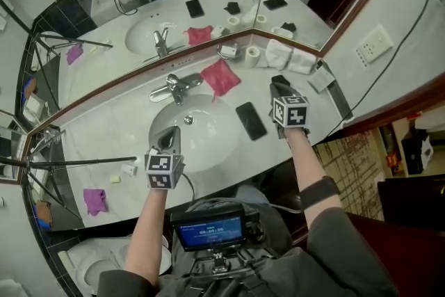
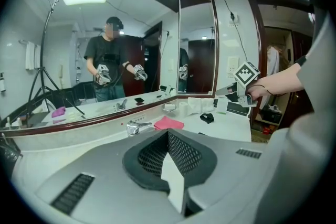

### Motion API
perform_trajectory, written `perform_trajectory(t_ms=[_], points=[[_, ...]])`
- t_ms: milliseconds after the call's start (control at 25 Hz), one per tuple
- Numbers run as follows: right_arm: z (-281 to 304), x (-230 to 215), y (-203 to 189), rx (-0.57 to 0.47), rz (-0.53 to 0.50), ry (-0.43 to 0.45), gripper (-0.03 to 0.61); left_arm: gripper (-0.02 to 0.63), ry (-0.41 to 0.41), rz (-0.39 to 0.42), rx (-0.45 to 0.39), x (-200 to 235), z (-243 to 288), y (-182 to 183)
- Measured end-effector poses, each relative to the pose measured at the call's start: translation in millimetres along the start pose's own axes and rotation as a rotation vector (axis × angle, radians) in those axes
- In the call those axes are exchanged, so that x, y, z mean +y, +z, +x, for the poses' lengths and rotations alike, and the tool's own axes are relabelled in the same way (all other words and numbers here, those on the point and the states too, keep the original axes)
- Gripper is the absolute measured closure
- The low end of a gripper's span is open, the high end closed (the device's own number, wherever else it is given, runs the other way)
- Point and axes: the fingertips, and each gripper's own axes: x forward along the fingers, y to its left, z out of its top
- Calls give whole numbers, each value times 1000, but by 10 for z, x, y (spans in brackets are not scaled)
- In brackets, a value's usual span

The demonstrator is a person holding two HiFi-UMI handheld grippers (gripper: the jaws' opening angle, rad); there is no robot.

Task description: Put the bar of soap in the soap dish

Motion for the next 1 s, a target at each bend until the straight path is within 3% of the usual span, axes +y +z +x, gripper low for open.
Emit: perform_trajectory(t_ms=[360, 480, 640, 800, 1000], points=[[-193, -98, -202, 18, -2, -26, 557, 614, -5, 47, -30, -22, -139, 35], [-194, -168, -196, 16, -38, -41, 557, 614, -5, 79, -45, -25, -130, 81], [-151, -287, -125, 32, -116, -46, 557, 614, 6, 63, -40, -71, -91, 86], [40, -446, 35, 43, -250, -16, 555, 614, 51, 41, -30, -110, 37, 122], [480, -489, 454, 22, -531, 93, 555, 614, 163, -9, -16, -242, 275, 157]])
